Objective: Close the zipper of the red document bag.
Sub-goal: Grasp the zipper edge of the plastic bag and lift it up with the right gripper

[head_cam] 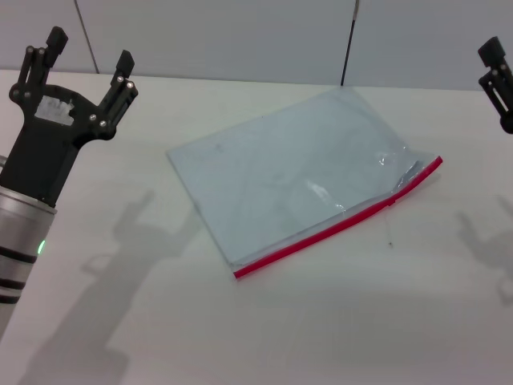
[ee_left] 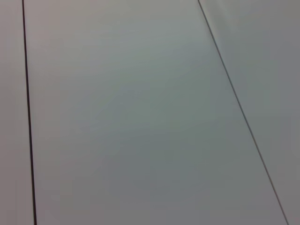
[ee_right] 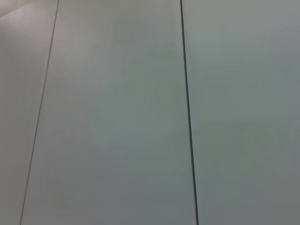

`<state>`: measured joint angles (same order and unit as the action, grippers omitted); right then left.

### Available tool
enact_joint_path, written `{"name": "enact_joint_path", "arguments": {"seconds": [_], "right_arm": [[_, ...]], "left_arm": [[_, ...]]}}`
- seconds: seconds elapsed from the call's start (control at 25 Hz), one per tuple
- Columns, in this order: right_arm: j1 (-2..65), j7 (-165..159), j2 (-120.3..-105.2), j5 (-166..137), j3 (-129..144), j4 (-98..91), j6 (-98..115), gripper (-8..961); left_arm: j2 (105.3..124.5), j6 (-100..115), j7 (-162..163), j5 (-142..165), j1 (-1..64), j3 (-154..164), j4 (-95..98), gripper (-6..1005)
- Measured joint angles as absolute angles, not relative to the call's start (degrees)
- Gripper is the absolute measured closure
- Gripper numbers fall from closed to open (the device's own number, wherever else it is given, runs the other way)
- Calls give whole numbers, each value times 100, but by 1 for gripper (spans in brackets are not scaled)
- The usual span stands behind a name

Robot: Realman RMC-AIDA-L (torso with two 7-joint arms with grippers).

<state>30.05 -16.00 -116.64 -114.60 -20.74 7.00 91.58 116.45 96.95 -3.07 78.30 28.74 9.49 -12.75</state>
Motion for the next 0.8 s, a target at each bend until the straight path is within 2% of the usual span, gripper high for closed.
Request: {"name": "enact_joint_path", "arguments": {"seconds": [0.56, 0.8], "right_arm": [[3035, -1641, -11665, -11460, -2075, 685, 9108, 203], [3218, -2706, -11638, -11468, -2051, 464, 8394, 207]], "left_arm": [[11645, 9694, -308, 7830, 2880, 949, -1275, 156], [11644, 9679, -307, 7830, 2881, 949, -1274, 156]]}}
